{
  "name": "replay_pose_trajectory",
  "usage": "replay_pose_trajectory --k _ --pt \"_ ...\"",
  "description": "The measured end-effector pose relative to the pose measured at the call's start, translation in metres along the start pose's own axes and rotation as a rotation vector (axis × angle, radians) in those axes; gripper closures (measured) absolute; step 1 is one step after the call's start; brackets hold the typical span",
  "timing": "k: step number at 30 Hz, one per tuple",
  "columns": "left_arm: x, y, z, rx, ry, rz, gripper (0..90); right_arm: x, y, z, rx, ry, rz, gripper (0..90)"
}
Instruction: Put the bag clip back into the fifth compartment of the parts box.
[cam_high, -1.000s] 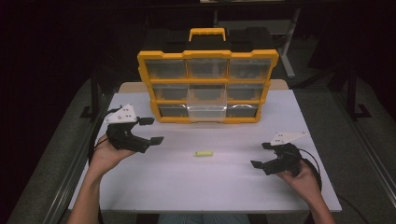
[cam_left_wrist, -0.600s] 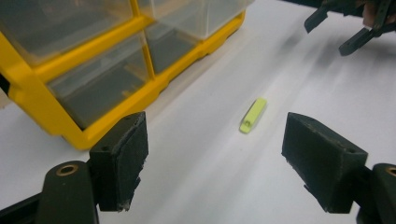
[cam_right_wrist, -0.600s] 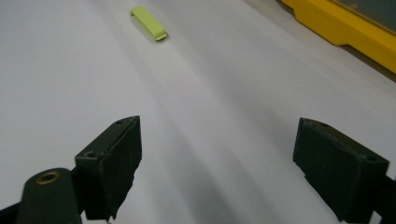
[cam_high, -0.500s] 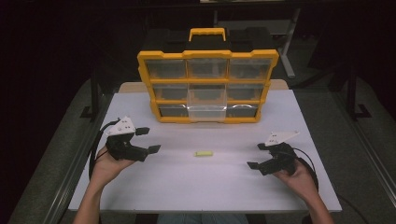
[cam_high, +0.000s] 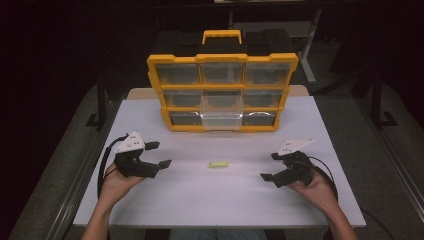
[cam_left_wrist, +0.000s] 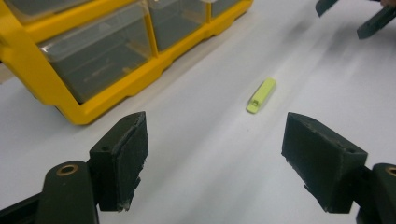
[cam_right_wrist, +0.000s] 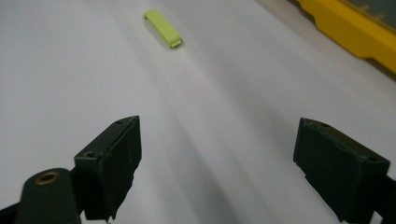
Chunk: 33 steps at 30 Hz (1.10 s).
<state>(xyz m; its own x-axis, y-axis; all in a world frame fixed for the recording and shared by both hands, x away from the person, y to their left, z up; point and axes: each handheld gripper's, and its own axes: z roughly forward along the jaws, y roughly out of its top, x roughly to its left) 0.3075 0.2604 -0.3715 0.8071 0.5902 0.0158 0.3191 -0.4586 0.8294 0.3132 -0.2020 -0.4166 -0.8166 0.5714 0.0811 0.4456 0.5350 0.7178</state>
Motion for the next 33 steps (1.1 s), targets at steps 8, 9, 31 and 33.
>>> replay_pose_trajectory --k 8,9,31,33 --pt "-0.002 -0.003 0.006 0.002 -0.013 -0.002 21.3 0.006 0.032 0.006 0.011 0.032 -0.042 16.5" --pt "-0.002 -0.004 0.007 0.004 -0.017 0.0 21.3 0.007 0.035 0.007 0.012 0.041 -0.049 19.1" --pt "0.001 -0.008 0.004 -0.017 -0.028 -0.009 21.2 0.027 0.086 0.043 0.068 0.093 -0.193 37.3" --pt "0.0 -0.008 0.004 -0.017 -0.027 -0.007 21.2 0.03 0.088 0.049 0.082 0.087 -0.213 38.9"
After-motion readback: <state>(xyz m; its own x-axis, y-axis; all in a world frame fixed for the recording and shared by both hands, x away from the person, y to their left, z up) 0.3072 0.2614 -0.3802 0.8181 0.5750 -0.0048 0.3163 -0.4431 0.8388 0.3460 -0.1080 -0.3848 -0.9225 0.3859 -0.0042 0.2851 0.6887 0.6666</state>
